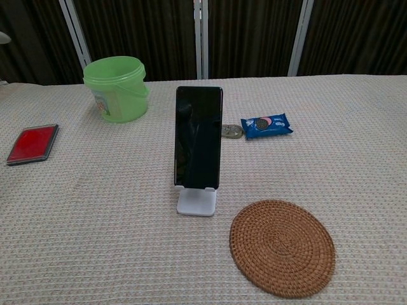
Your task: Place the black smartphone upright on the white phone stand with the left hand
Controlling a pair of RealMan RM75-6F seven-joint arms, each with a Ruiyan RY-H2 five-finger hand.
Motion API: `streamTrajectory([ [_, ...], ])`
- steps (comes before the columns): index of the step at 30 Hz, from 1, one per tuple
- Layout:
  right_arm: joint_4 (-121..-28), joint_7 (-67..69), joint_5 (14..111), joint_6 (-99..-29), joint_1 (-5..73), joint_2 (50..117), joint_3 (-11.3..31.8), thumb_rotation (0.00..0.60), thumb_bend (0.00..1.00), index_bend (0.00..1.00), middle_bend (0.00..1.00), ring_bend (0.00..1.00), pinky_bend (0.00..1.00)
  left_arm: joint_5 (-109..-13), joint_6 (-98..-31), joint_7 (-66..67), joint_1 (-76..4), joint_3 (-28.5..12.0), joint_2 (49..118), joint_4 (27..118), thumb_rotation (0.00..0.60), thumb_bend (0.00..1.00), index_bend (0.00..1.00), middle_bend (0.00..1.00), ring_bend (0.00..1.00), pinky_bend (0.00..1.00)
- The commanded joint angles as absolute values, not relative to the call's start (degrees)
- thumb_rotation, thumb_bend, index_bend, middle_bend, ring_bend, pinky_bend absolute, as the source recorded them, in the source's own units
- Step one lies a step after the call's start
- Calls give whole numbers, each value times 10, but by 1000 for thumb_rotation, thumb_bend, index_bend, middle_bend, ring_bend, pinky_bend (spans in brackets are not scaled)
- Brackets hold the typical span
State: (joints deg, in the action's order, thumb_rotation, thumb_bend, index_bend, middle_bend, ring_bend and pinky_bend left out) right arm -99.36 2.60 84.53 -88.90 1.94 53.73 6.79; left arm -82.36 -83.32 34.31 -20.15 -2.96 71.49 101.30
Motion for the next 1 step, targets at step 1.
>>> streamTrajectory([
  [1, -994, 26, 848, -890, 19, 537, 67, 600, 0, 0, 0, 0, 0, -817, -849, 309, -179, -13, 694, 1020, 600, 0, 0, 0, 0, 0],
])
